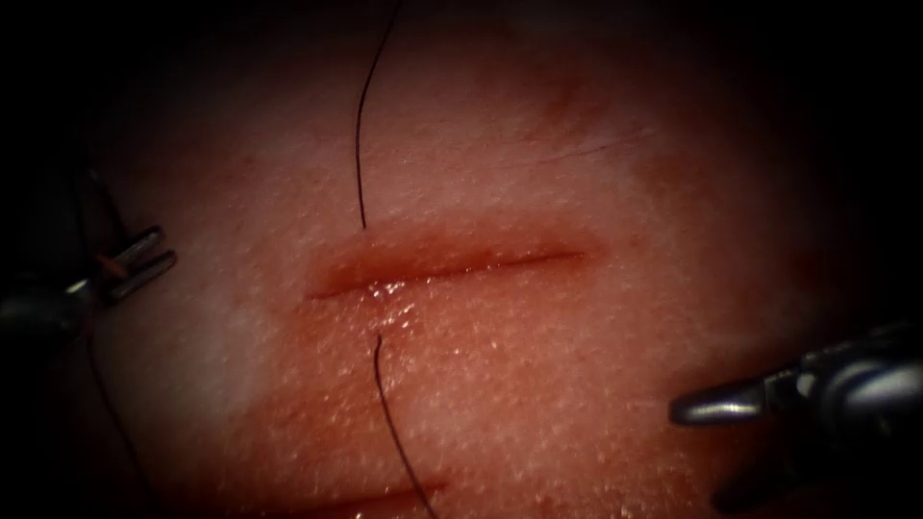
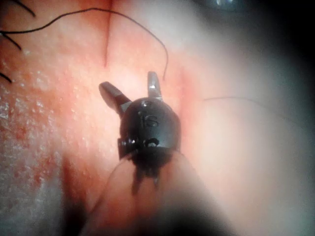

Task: Wound Closure
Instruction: Grip suture near skin and pull away to lengthen working end. Repeat until only a short tail is left.

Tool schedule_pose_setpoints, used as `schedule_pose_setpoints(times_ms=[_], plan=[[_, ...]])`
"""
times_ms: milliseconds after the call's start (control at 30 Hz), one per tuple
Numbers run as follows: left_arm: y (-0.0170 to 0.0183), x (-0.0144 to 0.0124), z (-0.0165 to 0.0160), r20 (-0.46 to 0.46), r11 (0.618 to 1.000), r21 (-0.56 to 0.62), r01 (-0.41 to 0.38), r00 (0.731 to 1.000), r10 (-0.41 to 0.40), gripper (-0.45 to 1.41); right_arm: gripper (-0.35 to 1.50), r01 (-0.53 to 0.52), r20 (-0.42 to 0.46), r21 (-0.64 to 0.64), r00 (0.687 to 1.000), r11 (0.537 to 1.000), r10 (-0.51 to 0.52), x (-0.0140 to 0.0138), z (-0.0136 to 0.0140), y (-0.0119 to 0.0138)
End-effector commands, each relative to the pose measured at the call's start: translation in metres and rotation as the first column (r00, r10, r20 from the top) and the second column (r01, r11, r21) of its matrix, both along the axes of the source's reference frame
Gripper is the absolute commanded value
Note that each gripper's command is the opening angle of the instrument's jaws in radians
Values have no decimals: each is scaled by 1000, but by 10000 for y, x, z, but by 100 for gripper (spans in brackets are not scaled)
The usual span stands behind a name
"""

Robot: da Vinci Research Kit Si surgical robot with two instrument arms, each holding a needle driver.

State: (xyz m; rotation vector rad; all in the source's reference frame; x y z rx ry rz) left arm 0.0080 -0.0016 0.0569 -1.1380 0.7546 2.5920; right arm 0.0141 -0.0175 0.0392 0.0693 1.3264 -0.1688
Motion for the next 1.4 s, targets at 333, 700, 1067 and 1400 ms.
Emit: schedule_pose_setpoints(times_ms=[333,700,1067,1400], plan=[[1,-9,9,8,1000,-2,2,1000,-2,-45,138,-197,-132,-1,972,980,196,104,100,24],[-1,-7,10,12,1000,-1,4,1000,-4,-45,136,-140,-138,-12,981,990,137,179,165,14],[-2,-7,11,12,1000,-1,4,1000,-4,-45,101,-105,-166,-17,981,994,101,214,169,-4],[-1,-8,12,11,1000,0,2,1000,-2,-45,-35,-23,-130,-16,991,1000,20,195,160,-11]])
